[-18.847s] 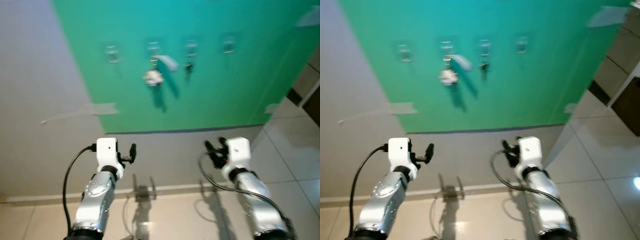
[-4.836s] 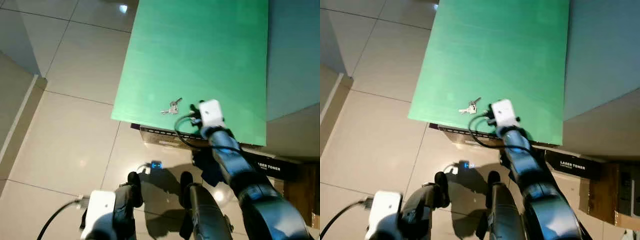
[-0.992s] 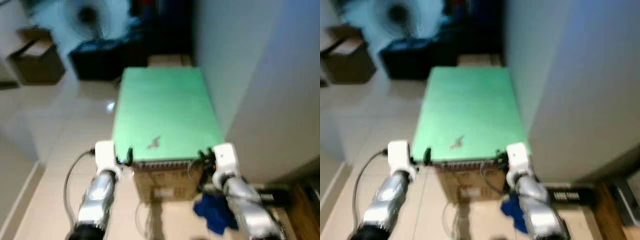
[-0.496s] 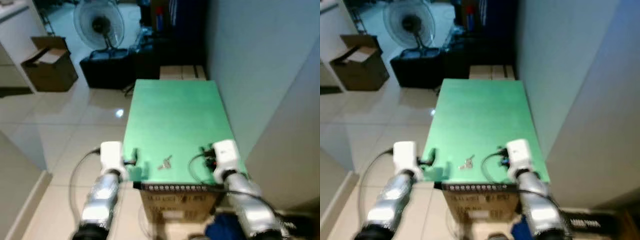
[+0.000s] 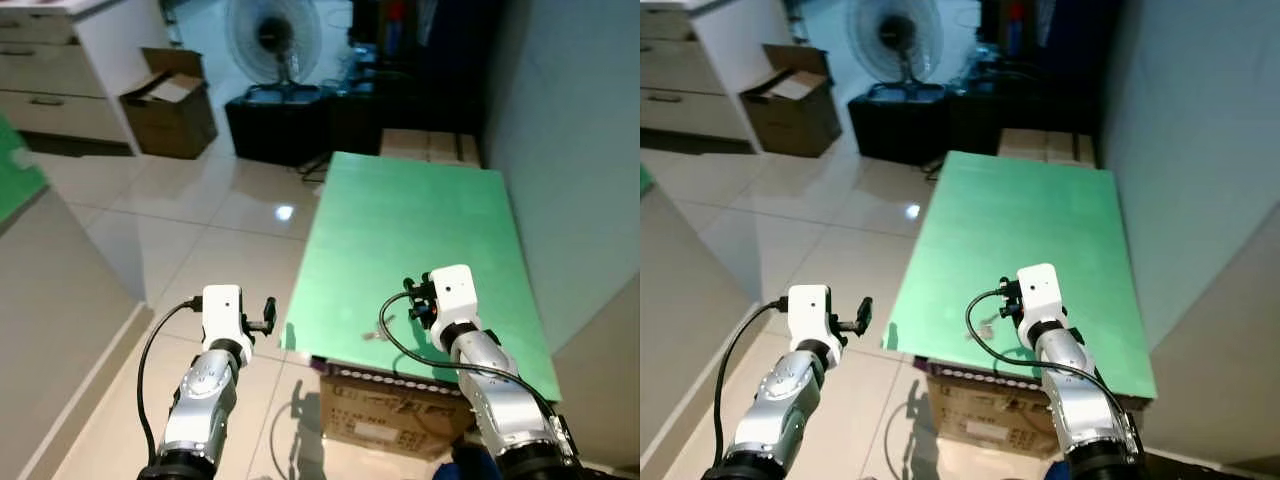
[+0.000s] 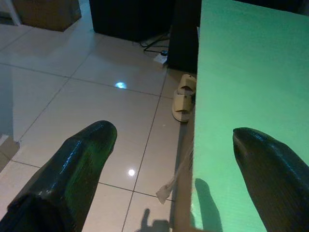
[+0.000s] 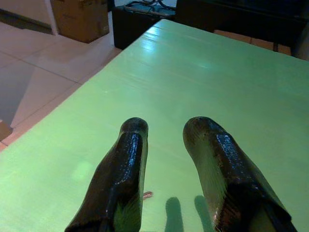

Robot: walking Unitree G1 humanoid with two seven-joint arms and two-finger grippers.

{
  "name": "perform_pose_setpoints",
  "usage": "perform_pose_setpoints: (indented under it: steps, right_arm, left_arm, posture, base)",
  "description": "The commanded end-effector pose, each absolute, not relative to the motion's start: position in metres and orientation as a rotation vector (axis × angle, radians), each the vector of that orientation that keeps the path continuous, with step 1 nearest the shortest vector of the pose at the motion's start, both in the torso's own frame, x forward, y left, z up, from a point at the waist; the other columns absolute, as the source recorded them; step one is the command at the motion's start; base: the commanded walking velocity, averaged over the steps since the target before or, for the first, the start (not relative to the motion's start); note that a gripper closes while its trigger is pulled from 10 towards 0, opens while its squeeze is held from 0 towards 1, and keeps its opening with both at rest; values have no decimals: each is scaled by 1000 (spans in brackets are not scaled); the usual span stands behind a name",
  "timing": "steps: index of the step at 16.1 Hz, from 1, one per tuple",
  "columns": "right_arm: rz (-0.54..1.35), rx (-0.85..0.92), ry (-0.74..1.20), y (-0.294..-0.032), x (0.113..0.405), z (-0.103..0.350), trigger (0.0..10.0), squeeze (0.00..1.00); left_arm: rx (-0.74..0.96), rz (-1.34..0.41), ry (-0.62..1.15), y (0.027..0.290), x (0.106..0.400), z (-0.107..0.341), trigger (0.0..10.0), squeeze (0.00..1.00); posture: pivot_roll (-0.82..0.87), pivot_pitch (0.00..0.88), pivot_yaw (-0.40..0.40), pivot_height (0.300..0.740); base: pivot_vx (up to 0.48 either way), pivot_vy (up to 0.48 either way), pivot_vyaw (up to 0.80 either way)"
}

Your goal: Hang keys on a hook

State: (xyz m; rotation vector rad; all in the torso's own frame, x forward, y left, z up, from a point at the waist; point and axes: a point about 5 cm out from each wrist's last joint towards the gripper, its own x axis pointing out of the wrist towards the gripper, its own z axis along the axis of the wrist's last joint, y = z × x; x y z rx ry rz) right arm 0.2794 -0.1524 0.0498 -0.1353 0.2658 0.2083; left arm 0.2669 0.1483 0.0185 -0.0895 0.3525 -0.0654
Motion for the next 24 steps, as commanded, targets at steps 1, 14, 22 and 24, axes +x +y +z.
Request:
perform_pose_setpoints:
  steps: [1,14,22,24]
  right_arm:
    - [210,-155,283,-153,280,49,10000,0]
    - [86,-163,256,-132,351,72,10000,0]
    - [78,-157,347,-126,349,57,10000,0]
    - [71,-156,356,-127,348,55,10000,0]
  left_arm:
    - [-88,-69,350,147,266,20,10000,0]
    - [3,-64,405,179,222,31,10000,0]
    - [13,-26,465,188,184,38,10000,0]
    - [18,-27,476,188,180,40,10000,0]
  posture:
    - [-195,0,65,740]
    - [-37,95,104,740]
    - [41,156,88,740]
    - [47,167,93,740]
  base:
    - [0,0,0]
    - [0,0,0]
    - [0,0,0]
    - [0,0,0]
